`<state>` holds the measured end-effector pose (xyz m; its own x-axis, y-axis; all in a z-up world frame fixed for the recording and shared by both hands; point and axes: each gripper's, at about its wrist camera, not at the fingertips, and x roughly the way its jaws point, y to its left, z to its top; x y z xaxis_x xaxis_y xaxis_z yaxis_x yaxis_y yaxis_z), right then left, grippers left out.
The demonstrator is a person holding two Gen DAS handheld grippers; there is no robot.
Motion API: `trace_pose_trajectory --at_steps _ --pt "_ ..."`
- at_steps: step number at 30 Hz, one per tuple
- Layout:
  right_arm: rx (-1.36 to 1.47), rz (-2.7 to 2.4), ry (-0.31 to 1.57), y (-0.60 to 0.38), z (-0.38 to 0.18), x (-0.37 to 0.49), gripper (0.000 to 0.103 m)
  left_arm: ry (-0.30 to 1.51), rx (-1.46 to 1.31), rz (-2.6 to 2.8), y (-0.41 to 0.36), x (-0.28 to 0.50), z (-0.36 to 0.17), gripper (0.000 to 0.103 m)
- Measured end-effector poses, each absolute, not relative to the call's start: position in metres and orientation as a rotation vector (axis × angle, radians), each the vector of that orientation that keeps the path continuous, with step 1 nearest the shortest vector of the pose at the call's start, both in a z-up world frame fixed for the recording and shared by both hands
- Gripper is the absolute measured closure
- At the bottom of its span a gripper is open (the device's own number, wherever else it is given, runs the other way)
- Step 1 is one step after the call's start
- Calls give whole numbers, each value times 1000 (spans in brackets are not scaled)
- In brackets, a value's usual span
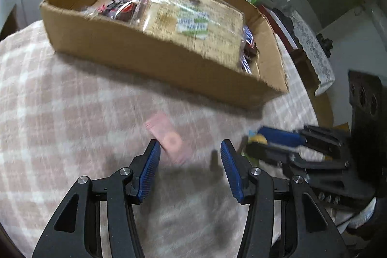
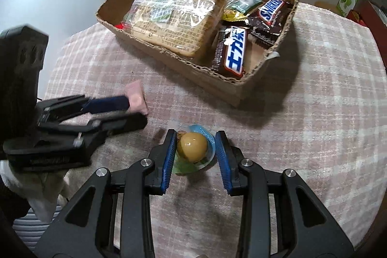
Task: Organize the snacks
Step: 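Grasp the pink candy with the left gripper while the right gripper grasps the yellow ball candy, then lift both held candies and carry them over the cardboard box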
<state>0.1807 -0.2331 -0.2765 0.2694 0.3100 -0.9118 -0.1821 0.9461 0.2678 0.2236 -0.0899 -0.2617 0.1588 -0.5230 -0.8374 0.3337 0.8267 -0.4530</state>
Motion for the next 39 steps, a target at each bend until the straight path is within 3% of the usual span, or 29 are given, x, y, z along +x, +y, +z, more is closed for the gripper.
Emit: trace_pose_trajectory --at_steps 7,17,29,34,37,39 --pt "111 331 1257 -234 -277 179 68 1235 -8 -571 -117 228 -258 54" --pt "32 336 1265 -216 -289 176 68 1202 68 -516 -113 225 -267 87" --pt "14 338 1236 -213 -280 177 75 1204 0 -503 -67 209 -261 93" --pt "16 348 1248 -218 -279 179 75 1208 -1 -498 -73 207 -259 91" --pt "14 346 1250 -218 -280 179 74 1212 -23 -468 -77 209 -257 66" --pt "6 346 1250 -216 -280 179 74 1206 17 -464 -85 207 -257 66"
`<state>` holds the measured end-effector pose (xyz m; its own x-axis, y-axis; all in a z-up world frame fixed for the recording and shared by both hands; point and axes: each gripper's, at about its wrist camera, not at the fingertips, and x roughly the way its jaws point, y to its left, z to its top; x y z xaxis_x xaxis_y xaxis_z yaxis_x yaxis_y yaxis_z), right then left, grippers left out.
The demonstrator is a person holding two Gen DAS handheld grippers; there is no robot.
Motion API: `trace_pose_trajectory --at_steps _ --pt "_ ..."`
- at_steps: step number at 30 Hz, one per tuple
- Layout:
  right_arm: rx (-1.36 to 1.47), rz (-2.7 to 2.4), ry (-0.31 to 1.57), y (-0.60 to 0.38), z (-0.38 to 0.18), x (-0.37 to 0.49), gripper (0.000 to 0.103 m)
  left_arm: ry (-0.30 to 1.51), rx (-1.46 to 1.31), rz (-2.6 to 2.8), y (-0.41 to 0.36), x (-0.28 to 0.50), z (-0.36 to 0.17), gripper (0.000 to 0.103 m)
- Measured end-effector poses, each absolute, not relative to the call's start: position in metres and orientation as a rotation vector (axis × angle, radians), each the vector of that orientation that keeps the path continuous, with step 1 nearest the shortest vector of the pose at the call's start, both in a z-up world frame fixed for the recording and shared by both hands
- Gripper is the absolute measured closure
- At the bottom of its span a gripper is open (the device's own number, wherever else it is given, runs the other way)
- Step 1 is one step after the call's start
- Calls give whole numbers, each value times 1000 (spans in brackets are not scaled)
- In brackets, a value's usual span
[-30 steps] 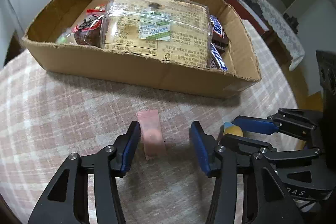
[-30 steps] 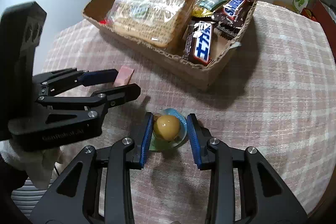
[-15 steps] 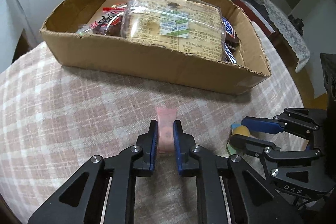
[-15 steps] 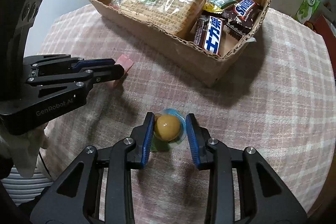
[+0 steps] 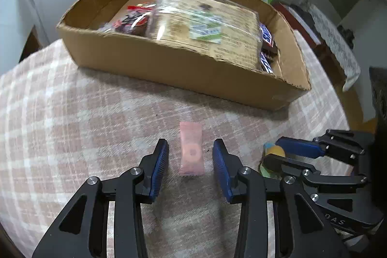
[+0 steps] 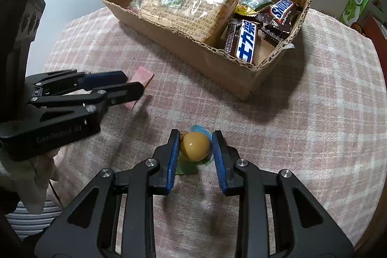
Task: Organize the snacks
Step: 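Lift both held candies and carry them over the cardboard box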
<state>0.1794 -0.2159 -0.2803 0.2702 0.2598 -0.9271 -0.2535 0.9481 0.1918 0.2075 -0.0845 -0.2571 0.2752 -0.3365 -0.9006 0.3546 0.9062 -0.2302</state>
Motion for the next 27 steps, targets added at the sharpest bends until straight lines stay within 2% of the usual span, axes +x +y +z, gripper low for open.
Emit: trace_pose_trajectory --at_steps 1,3,5,11,17,27 --pt "-1 346 1251 -215 -280 179 74 1194 59 -463 -90 206 -257 66" --pt "-8 343 1252 -213 -282 180 73 1162 171 -459 -100 201 -257 80" --pt "-20 339 1263 -210 -284 181 70 1139 216 -465 -99 198 -258 86" --pt "-55 337 1258 -203 -289 178 68 1181 60 -455 -69 204 -256 88" --pt "-17 346 1239 -204 -283 172 73 1167 -9 -452 -51 197 -246 88" --pt "35 350 1161 -217 -238 175 74 1088 -32 -466 -27 196 -204 88"
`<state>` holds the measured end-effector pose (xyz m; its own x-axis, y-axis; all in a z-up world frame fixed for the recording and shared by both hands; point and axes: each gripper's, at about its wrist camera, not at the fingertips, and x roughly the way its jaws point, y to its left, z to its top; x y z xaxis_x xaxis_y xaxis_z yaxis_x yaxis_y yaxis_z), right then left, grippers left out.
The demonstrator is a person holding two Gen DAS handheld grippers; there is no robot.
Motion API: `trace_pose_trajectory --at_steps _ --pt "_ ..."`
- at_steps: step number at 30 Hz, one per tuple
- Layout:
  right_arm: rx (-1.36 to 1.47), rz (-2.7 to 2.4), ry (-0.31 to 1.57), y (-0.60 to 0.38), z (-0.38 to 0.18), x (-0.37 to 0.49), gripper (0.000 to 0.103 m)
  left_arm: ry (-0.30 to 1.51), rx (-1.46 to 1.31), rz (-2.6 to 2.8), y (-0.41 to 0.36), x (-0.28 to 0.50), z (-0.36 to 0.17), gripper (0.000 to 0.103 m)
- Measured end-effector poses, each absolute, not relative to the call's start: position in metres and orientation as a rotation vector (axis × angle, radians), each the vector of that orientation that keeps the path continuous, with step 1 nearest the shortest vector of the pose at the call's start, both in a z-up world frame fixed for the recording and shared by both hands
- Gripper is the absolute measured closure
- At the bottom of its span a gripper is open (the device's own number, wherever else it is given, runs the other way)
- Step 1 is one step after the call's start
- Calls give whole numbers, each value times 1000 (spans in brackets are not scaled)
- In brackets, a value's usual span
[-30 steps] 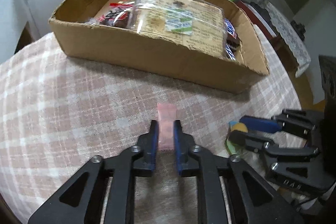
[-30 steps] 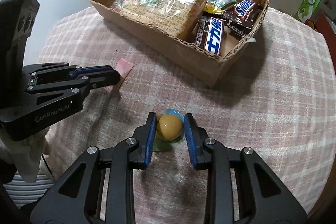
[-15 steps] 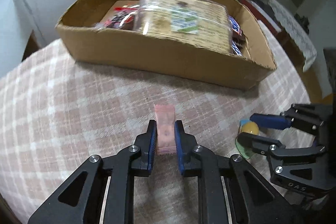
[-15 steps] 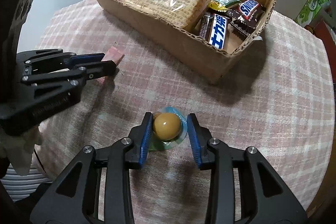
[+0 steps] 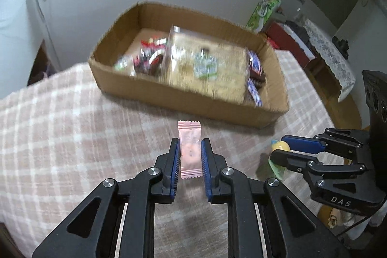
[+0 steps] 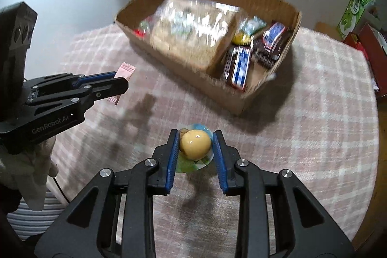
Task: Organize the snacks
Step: 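Lift both held candies and carry them over the cardboard box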
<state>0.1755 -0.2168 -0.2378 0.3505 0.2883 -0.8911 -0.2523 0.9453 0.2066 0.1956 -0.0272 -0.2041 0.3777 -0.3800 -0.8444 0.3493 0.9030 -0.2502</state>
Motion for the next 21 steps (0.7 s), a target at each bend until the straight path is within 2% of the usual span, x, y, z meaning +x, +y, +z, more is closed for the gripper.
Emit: trace_pose_trajectory --at_steps 9,21 --pt "49 324 1053 -232 -188 203 74 995 -11 -461 -33 225 -165 88" --pt "45 281 1008 -252 -168 263 74 951 26 -462 -53 274 -151 88"
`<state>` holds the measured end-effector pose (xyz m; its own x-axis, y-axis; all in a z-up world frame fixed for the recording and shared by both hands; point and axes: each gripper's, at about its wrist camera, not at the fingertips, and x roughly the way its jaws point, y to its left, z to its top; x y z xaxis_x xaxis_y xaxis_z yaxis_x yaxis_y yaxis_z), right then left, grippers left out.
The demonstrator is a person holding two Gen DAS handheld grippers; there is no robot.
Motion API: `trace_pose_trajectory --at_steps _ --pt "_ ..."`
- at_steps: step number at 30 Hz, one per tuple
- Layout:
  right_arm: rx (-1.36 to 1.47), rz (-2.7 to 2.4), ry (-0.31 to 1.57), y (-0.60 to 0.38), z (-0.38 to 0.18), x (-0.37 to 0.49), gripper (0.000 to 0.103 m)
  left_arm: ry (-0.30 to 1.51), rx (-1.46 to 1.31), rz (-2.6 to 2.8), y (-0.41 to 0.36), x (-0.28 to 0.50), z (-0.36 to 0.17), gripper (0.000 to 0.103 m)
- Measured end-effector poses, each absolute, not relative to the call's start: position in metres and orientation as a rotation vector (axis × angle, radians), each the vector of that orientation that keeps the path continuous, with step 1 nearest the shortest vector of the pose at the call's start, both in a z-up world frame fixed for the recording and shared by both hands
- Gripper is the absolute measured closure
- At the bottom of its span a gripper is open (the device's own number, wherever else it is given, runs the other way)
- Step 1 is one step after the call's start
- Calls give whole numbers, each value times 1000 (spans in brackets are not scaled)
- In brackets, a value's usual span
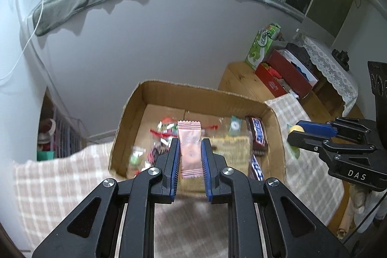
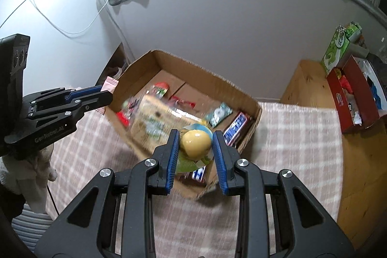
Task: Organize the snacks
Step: 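Lift both held candies and carry them over the cardboard box, then open both grippers to drop the pink and yellow candies into the box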
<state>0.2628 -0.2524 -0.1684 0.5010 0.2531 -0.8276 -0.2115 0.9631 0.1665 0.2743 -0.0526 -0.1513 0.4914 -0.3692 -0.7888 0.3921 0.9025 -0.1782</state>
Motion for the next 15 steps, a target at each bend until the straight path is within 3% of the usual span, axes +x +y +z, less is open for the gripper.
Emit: trace_pose_trajectory --at_steps 15 --pt "20 276 1046 -245 -183 302 74 979 15 -443 -68 305 -160 87"
